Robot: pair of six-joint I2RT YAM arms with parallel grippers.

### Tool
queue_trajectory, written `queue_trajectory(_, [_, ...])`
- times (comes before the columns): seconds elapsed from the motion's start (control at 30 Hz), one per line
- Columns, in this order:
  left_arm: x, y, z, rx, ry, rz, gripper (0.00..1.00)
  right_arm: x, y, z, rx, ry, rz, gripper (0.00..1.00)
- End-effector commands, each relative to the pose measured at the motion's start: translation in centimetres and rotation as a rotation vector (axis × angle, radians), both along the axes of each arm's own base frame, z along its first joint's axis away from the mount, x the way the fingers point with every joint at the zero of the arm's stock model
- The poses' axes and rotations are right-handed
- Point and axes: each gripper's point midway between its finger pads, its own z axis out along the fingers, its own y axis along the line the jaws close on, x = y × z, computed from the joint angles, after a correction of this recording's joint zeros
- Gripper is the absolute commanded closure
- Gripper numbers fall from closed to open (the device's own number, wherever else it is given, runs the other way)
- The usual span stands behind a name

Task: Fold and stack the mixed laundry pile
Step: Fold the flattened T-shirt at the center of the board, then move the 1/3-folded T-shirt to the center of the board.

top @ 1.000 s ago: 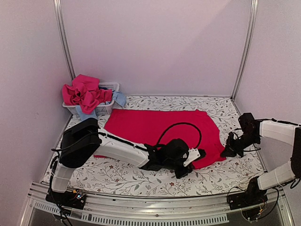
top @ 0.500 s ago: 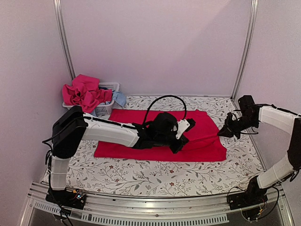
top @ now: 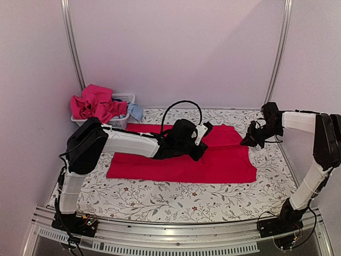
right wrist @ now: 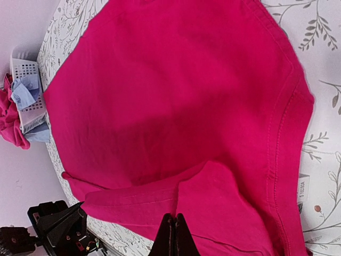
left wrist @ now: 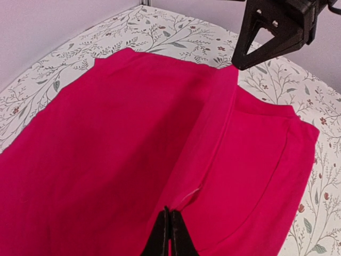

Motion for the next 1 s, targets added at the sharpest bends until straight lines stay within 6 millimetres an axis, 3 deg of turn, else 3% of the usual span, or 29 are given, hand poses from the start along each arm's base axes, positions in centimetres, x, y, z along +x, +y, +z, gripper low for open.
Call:
queue_trajectory(0.0, [2.6,0.1,-1.1,0.0,0.002,0.052,1.0,1.9,0.2,-0.1,-0.006,-0.029,0.001,1.0])
queue_trajectory(0.17, [3.9,0.3,-3.0,0.024,0.033,0.084,1.0,3.1,0.3,-1.0,-0.004,-0.019,0.0,1.0])
queue_trajectory(0.3, [5.8,1.9,-3.8,0.02,0.078,0.167,1.0,5.0,1.0,-0.3,0.034,-0.045,0.016,1.0])
queue_trajectory(0.37, [6.8,3.0,-4.1,0.033,0.098,0.223,1.0,5.8,1.3,0.2,0.044,-0.05,0.036,0.91])
queue_trajectory(0.47, [7.8,5.1,-4.2,0.075,0.149,0.304,0.8,6.9,1.3,0.8,0.034,-0.07,0.056,0.68])
queue_trajectory(0.57, [8.3,7.2,-2.0,0.042,0.184,0.353,0.57,7.1,1.0,2.7,0.0,-0.117,0.072,0.51])
queue_trajectory(0.67, [7.6,10.2,-0.4,-0.009,0.278,0.368,0.45,5.5,1.3,4.1,0.005,-0.143,0.122,0.48])
queue_trajectory(0.73, [6.4,12.5,0.9,-0.038,0.343,0.379,0.44,3.5,2.1,4.1,0.025,-0.135,0.168,0.47])
queue_trajectory(0.87, [2.4,17.1,0.8,-0.045,0.483,0.436,0.44,-0.9,4.6,2.7,0.079,-0.101,0.264,0.44])
queue_trajectory(0.97, [-0.3,20.9,-0.3,-0.05,0.594,0.535,0.44,-2.7,5.3,1.2,0.103,-0.072,0.291,0.44])
